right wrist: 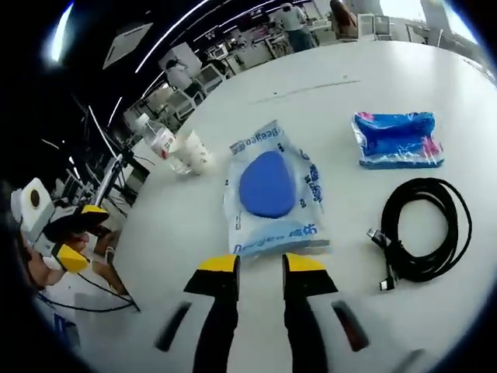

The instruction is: Arrange the tabletop items into an orderly group along one side of the table until the central work area is clear of visible clutter.

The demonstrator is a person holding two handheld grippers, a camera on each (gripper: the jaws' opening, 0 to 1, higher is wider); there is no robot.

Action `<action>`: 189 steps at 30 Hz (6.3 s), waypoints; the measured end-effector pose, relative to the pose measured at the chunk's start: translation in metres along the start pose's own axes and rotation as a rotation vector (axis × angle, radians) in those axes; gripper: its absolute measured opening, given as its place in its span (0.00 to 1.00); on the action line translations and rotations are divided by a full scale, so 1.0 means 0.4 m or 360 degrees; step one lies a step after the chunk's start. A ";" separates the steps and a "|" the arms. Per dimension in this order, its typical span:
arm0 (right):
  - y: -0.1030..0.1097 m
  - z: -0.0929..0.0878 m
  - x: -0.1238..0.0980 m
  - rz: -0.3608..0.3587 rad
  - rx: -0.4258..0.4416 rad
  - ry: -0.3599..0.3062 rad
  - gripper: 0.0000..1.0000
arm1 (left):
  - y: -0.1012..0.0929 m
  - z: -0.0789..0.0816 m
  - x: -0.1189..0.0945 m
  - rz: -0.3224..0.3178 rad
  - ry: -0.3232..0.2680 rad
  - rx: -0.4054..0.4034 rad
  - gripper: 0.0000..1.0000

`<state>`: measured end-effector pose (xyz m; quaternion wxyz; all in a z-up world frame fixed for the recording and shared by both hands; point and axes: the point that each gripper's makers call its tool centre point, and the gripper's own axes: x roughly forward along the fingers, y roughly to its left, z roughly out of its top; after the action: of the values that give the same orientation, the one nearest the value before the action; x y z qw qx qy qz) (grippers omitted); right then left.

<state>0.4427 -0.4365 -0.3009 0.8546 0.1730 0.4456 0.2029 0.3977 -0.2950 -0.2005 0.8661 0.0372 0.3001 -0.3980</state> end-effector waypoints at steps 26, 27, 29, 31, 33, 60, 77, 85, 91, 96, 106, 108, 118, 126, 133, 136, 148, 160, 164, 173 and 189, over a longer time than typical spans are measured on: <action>-0.011 -0.015 0.074 -0.0151 0.0270 0.0025 0.19 | 0.030 -0.020 -0.014 0.0036 0.0011 -0.0038 0.45; -0.012 -0.017 0.079 -0.0161 0.0280 0.0035 0.19 | 0.030 -0.020 -0.013 0.0036 0.0011 -0.0040 0.45; -0.014 -0.018 0.084 -0.0179 0.0324 0.0040 0.18 | 0.029 -0.020 -0.013 0.0034 0.0011 -0.0039 0.46; -0.011 -0.018 0.086 -0.0185 0.0340 0.0042 0.16 | 0.030 -0.020 -0.013 0.0035 0.0010 -0.0040 0.45; -0.007 -0.020 0.090 -0.0193 0.0343 0.0051 0.13 | 0.033 -0.022 -0.013 0.0036 0.0011 -0.0044 0.45; -0.052 -0.060 0.024 -0.0224 -0.0009 0.0168 0.00 | 0.043 -0.025 0.059 0.0029 0.0034 -0.0082 0.44; -0.040 -0.116 -0.011 -0.0105 -0.0322 0.0315 0.00 | 0.140 -0.087 0.142 0.0153 0.0122 -0.0250 0.42; -0.041 -0.128 -0.020 -0.0073 -0.0384 0.0345 0.00 | 0.162 -0.122 0.178 0.0175 0.0178 -0.0306 0.41; -0.041 -0.140 -0.030 -0.0060 -0.0427 0.0366 0.00 | 0.171 -0.149 0.198 0.0180 0.0238 -0.0317 0.39; -0.042 -0.142 -0.032 -0.0052 -0.0421 0.0365 0.00 | 0.173 -0.169 0.212 0.0167 0.0263 -0.0348 0.37; -0.042 -0.145 -0.037 -0.0041 -0.0430 0.0368 0.00 | 0.158 -0.181 0.218 0.0139 0.0277 -0.0389 0.29; -0.042 -0.146 -0.037 -0.0041 -0.0429 0.0367 0.00 | 0.155 -0.183 0.219 0.0133 0.0279 -0.0396 0.27; -0.043 -0.146 -0.037 -0.0043 -0.0440 0.0367 0.00 | 0.148 -0.205 0.219 0.0115 0.0327 -0.0368 0.14; -0.044 -0.145 -0.036 -0.0050 -0.0454 0.0367 0.00 | 0.156 -0.213 0.214 0.0149 0.0344 -0.0409 0.01; -0.050 -0.136 -0.035 -0.0056 -0.0419 0.0337 0.00 | 0.152 -0.211 0.215 0.0177 0.0362 -0.0483 0.00; -0.050 -0.132 -0.035 -0.0056 -0.0432 0.0331 0.00 | 0.152 -0.204 0.215 0.0180 0.0352 -0.0489 0.00; -0.070 -0.073 -0.030 -0.0063 -0.0455 0.0290 0.00 | 0.159 -0.146 0.231 0.0195 0.0275 -0.0516 0.00; -0.087 0.028 -0.012 -0.0059 -0.0526 0.0247 0.00 | 0.194 -0.090 0.254 0.0257 0.0181 -0.0622 0.00; -0.091 0.062 -0.004 -0.0058 -0.0546 0.0235 0.00 | 0.207 -0.072 0.260 0.0279 0.0156 -0.0647 0.00; -0.097 0.122 0.021 -0.0052 -0.0588 0.0225 0.00 | 0.245 -0.037 0.278 0.0324 0.0113 -0.0685 0.00; -0.111 0.196 0.068 -0.0068 -0.0603 0.0231 0.00 | 0.305 -0.006 0.316 0.0387 0.0099 -0.0754 0.00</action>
<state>0.5305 -0.4700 -0.2984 0.8416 -0.0154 0.4634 0.2769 0.5468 -0.2956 -0.2934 0.8825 -0.1187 0.4047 -0.2082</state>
